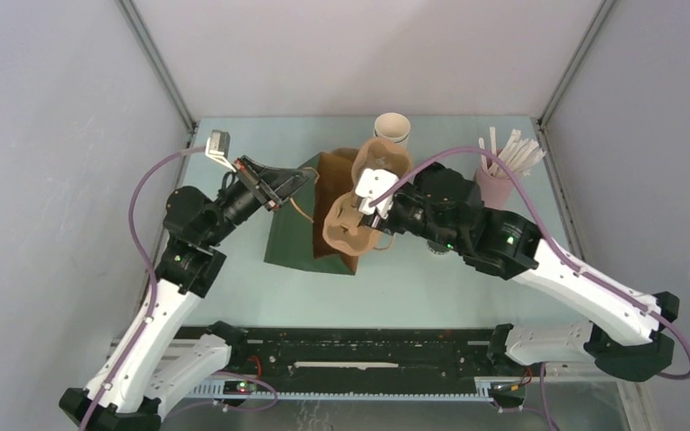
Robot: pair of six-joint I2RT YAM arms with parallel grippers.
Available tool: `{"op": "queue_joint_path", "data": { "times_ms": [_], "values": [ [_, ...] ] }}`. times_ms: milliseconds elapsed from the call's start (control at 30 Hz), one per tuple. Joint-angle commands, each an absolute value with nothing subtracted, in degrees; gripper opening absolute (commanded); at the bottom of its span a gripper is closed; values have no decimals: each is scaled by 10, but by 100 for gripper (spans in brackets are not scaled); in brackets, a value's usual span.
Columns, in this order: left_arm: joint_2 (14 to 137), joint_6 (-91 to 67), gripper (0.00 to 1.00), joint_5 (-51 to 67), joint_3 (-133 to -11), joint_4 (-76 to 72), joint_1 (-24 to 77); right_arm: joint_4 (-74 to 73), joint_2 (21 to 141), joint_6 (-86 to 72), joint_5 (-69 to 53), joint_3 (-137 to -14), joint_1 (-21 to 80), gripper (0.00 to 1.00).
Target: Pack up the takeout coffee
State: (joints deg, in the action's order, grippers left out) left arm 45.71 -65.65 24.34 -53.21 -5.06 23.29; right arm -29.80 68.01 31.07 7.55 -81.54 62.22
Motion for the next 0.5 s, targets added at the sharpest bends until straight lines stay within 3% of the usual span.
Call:
{"op": "queue_joint_path", "data": {
  "times_ms": [0,200,467],
  "values": [
    [453,-700,0,260,-516,-108,244,-283,669,321,81,-836,620,53],
    [467,-747,0,275,-507,-165,259,-283,697,340,170,-828,674,53],
    [478,-757,0,299,-501,-179,263,-288,677,383,115,-814,660,54]
  ]
}}
